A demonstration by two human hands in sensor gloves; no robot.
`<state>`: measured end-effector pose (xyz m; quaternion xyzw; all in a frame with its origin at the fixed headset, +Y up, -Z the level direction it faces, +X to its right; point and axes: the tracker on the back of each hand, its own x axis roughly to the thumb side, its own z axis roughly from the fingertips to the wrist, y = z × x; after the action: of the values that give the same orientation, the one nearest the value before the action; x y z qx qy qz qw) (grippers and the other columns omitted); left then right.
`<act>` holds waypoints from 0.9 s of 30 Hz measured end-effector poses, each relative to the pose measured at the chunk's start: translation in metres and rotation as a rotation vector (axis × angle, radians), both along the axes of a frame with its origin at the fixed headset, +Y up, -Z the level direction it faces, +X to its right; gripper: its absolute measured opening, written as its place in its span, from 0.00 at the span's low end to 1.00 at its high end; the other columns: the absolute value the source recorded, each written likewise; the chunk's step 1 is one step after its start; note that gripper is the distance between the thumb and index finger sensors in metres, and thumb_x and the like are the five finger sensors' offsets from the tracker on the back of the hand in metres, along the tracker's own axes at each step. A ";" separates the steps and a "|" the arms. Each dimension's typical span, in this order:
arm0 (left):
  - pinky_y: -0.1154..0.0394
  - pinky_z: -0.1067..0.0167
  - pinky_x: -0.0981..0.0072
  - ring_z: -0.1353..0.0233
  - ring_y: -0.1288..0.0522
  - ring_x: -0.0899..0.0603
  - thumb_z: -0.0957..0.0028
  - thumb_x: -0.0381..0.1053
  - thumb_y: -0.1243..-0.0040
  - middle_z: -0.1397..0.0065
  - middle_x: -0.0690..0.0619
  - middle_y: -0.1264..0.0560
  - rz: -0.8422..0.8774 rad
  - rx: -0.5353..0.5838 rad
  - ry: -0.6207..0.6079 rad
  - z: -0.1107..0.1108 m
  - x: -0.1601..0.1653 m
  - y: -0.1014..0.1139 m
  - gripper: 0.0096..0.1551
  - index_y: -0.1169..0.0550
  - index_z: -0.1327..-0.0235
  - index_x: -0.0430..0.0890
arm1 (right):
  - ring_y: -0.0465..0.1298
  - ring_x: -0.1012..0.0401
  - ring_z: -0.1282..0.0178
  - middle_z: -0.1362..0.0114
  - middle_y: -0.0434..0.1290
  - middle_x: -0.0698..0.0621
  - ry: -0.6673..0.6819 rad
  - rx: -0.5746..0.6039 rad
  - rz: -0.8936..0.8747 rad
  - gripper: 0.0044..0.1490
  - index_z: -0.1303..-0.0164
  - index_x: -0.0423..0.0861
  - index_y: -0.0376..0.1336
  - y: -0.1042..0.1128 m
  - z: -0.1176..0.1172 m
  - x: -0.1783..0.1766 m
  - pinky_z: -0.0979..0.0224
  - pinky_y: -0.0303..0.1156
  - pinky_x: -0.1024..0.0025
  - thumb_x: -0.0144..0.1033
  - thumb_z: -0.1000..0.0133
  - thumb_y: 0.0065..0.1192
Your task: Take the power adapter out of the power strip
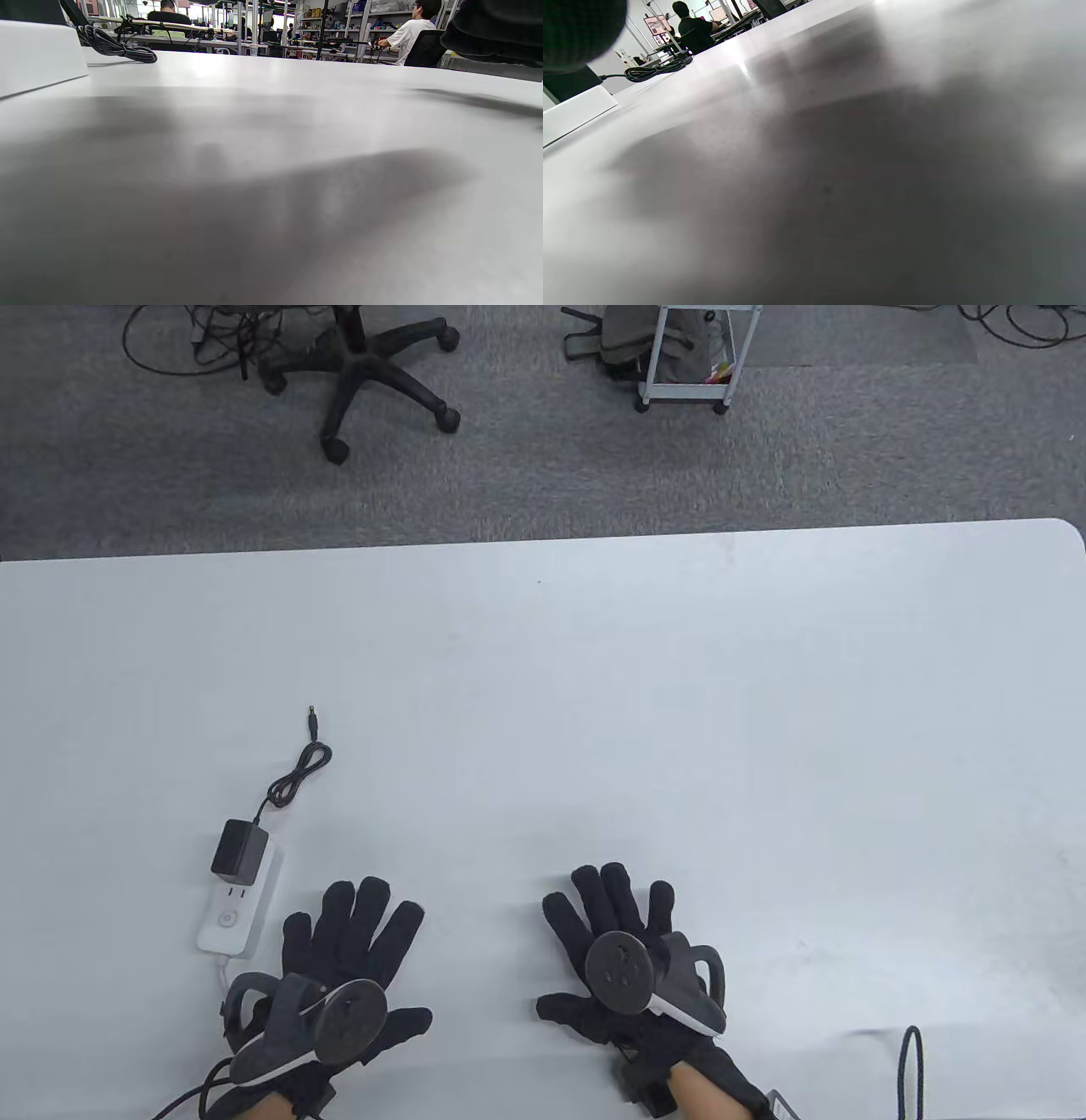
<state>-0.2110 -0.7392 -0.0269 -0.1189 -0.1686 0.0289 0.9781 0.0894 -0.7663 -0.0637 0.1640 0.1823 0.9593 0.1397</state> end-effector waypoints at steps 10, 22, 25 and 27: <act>0.51 0.27 0.23 0.13 0.57 0.28 0.62 0.82 0.51 0.10 0.47 0.61 -0.020 0.004 0.008 0.000 0.001 0.002 0.62 0.55 0.18 0.60 | 0.23 0.58 0.14 0.17 0.22 0.60 -0.004 0.006 0.003 0.62 0.33 0.74 0.24 0.001 0.001 0.001 0.25 0.15 0.46 0.77 0.64 0.54; 0.51 0.27 0.23 0.13 0.57 0.28 0.62 0.82 0.51 0.10 0.47 0.61 -0.043 0.000 0.003 -0.001 0.001 0.003 0.62 0.55 0.17 0.59 | 0.23 0.59 0.14 0.17 0.22 0.60 0.000 0.013 -0.022 0.63 0.34 0.74 0.24 0.003 0.002 0.000 0.25 0.14 0.47 0.76 0.65 0.56; 0.51 0.27 0.23 0.13 0.57 0.27 0.62 0.82 0.51 0.10 0.47 0.61 -0.040 -0.001 0.001 -0.001 0.001 0.003 0.62 0.55 0.17 0.59 | 0.23 0.59 0.14 0.17 0.22 0.60 -0.004 0.017 -0.037 0.63 0.34 0.74 0.25 0.003 0.002 0.000 0.25 0.14 0.47 0.76 0.65 0.57; 0.51 0.27 0.23 0.13 0.57 0.27 0.62 0.82 0.51 0.10 0.47 0.61 -0.039 -0.008 0.002 -0.002 0.001 0.002 0.62 0.55 0.17 0.59 | 0.23 0.59 0.15 0.17 0.22 0.60 -0.004 0.007 -0.021 0.63 0.34 0.74 0.25 0.002 0.001 0.000 0.25 0.14 0.47 0.76 0.65 0.57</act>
<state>-0.2101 -0.7373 -0.0285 -0.1259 -0.1653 0.0104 0.9781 0.0895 -0.7645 -0.0622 0.1646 0.1771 0.9587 0.1497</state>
